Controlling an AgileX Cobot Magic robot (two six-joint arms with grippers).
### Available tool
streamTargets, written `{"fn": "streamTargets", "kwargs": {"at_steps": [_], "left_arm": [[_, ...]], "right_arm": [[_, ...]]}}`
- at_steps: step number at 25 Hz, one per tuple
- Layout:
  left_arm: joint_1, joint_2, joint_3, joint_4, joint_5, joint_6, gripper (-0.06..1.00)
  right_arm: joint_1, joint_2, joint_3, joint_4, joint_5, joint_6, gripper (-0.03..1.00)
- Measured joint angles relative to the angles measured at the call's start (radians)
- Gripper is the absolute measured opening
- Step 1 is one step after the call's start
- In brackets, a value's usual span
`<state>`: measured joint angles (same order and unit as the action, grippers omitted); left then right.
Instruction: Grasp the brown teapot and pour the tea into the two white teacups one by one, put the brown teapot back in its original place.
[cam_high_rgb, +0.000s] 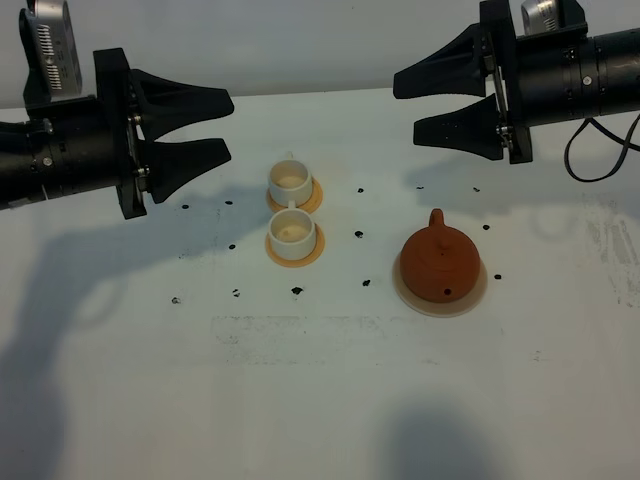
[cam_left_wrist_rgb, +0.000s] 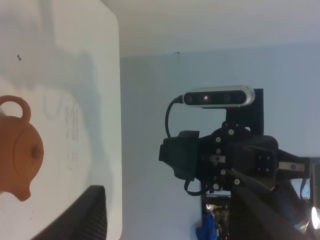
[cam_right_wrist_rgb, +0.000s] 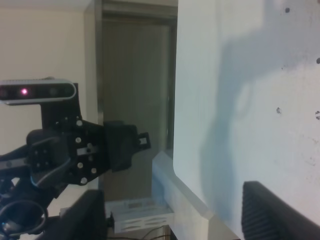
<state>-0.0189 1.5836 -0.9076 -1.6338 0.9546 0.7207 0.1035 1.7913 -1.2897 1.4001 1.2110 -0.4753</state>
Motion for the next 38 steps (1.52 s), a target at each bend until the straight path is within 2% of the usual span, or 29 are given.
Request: {"fn": "streamTargets", "kwargs": {"at_steps": [38], "left_arm": [[0.000, 0.000, 0.000, 0.000, -0.002, 0.000, 0.52]], "right_arm": [[0.000, 0.000, 0.000, -0.029, 0.000, -0.005, 0.56]]}}
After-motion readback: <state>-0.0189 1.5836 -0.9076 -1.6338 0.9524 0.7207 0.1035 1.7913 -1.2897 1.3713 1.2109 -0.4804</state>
